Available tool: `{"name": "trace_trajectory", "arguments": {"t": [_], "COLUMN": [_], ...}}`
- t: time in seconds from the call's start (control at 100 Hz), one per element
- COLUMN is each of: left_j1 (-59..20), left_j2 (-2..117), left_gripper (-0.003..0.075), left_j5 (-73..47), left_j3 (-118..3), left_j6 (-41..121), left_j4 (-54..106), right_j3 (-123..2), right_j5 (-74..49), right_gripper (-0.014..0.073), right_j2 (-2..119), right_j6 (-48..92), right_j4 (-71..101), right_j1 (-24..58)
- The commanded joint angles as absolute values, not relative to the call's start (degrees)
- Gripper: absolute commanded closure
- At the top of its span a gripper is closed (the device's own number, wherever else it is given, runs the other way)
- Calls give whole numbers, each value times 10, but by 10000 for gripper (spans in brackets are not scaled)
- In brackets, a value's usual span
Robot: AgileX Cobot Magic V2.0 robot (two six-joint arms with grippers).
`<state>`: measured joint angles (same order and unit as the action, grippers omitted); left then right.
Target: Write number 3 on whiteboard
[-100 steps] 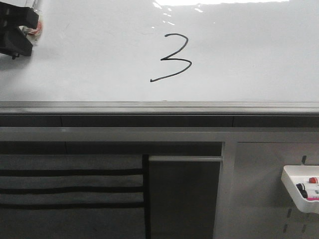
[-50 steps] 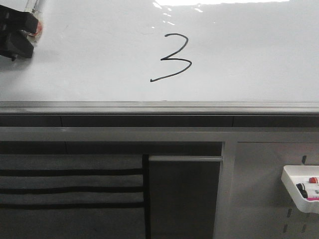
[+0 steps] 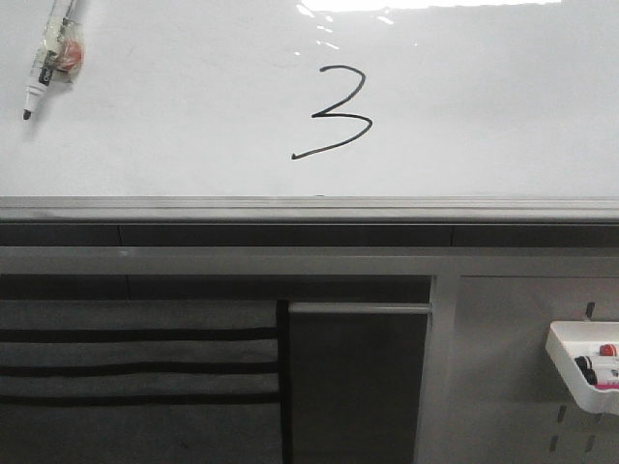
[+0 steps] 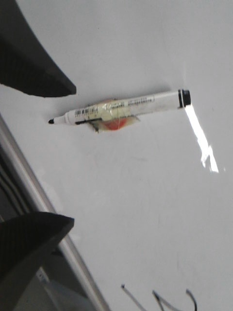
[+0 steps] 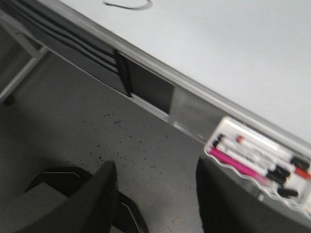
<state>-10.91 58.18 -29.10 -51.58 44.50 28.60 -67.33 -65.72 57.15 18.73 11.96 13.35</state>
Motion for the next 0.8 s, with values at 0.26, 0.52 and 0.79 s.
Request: {"name": "trace_trajectory", "arguments": {"t": [0.26, 0.52, 0.79], "left_j1": [-112, -112, -112], "left_j2": [401, 364, 367], "left_gripper": [640, 738, 738], "left_j5": [-369, -288, -289], "left_j3": [-513, -459, -444], "left_j6": [334, 285, 285], "left_j4": [233, 311, 311], "right_j3": [-536, -456, -455], "right_j5": [-480, -400, -419], "right_gripper": [666, 666, 668], "right_j2": [380, 274, 268], "right_j6": [34, 34, 34], "right_j4": [51, 51, 51], "right_j1": [114, 114, 114]}}
